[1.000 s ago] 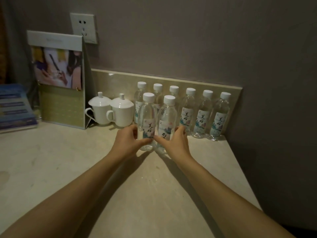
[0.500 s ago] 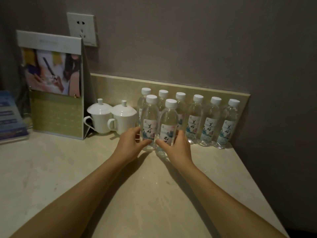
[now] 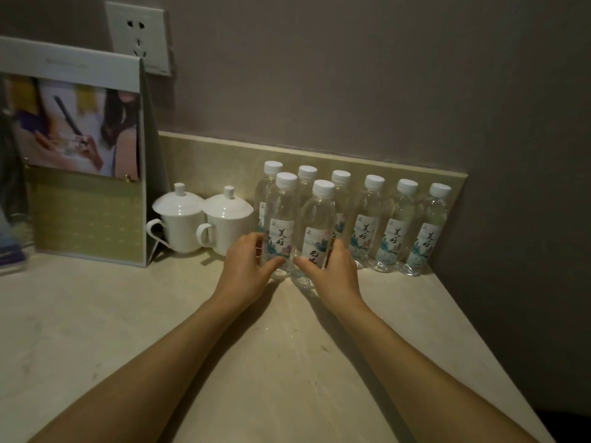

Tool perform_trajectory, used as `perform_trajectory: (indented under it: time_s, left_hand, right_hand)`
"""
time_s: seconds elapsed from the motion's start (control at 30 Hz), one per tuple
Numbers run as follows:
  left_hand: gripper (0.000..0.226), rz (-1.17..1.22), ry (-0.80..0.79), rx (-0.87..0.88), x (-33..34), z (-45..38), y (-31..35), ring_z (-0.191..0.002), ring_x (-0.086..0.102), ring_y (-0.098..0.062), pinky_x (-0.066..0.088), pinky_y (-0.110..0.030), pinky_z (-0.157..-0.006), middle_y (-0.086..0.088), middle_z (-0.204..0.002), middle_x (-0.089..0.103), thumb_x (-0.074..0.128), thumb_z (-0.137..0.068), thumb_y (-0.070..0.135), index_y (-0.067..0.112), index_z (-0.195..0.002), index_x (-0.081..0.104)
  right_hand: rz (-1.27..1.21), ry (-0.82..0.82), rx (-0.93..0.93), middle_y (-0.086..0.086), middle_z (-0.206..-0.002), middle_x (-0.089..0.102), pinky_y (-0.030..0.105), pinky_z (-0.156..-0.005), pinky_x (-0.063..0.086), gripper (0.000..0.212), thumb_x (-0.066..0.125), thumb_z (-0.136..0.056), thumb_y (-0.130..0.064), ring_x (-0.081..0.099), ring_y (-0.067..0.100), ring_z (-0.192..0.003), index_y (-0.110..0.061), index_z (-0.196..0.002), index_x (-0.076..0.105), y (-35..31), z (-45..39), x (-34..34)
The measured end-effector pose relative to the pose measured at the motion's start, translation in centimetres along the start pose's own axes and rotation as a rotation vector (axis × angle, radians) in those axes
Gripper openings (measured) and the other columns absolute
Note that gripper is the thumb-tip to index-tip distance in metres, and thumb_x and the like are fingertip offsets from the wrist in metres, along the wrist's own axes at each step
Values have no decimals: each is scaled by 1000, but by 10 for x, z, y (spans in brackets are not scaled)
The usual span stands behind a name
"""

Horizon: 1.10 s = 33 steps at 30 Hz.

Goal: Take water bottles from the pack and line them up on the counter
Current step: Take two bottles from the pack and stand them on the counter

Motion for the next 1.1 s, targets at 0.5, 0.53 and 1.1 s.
perform_trajectory:
  time_s: [0.5,0.53,1.1]
  left_hand:
    - [48,20,8,18,-3,4,5,-110,61,-18,55,-36,-94,-7,-124,62,74,-86,25,12,-129,57]
    - [48,20,8,16,-3,4,5,-110,61,-18,55,-35,-94,-7,-124,62,73,-86,25,12,-129,57]
    - [48,15,41,27,0,3,4,-108,60,-16,52,-27,-90,-5,-123,61,72,-87,26,14,-130,57]
  right_hand:
    - [127,16,33,6,-143,47,51,-104,44,69,68,-85,-42,45,27,-132,-14,-140,37,0,-8,3]
    - [150,23,32,6,-142,46,50,-104,43,70,68,-85,-43,44,28,-132,-14,-141,37,0,-9,3]
    - [381,117,-9,9,-133,50,37,-87,47,73,64,-85,-51,54,28,-118,-7,-137,38,-6,-8,-3]
Point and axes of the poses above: each hand's wrist, its own z-axis away from the middle knuckle, its own x-axis out of the palm, y = z × x, the point moved 8 cm from there along -z, towards the middle knuckle
